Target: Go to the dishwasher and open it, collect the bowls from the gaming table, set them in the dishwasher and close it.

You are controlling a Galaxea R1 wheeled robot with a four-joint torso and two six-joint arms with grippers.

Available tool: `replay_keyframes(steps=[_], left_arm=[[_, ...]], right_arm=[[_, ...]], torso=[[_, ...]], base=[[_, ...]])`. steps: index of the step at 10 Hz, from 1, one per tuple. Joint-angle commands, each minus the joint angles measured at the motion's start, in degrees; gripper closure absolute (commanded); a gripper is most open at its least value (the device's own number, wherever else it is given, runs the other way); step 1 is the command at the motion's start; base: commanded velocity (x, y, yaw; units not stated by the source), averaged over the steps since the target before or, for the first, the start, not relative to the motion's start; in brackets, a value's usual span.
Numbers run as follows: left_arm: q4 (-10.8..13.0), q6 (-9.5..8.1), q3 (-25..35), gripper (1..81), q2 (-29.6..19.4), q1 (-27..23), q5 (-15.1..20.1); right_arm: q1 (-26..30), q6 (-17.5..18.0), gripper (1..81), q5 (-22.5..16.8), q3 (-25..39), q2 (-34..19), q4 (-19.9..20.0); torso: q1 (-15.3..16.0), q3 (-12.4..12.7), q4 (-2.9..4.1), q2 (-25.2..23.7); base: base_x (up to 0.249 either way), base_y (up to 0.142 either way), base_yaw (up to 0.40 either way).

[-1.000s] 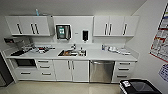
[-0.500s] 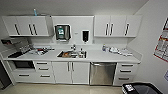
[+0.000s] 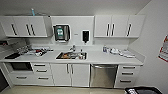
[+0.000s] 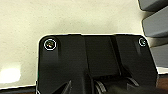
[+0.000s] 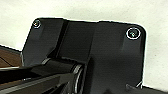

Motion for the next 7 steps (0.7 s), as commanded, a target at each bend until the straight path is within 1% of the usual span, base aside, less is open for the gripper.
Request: replay_keyframes(steps=[1,7], left_arm=[[0.0,0.24,0.0,1.0,0.2,-3.4,2.7],[0.0,0.24,-0.1,1.0,0.3,-3.6,2.7]], right_arm=[[2.9,0.0,1.0,-2.5,0.0,0.0,-0.2],[3.3,-0.1,1.0,-2.8,-0.1,0.0,-0.2]], torso=[[0.0,0.0,0.0,0.0],[0.0,0.0,0.0,0.0]], base=[[0.146,0.0,0.0],[0.146,0.0,0.0]])
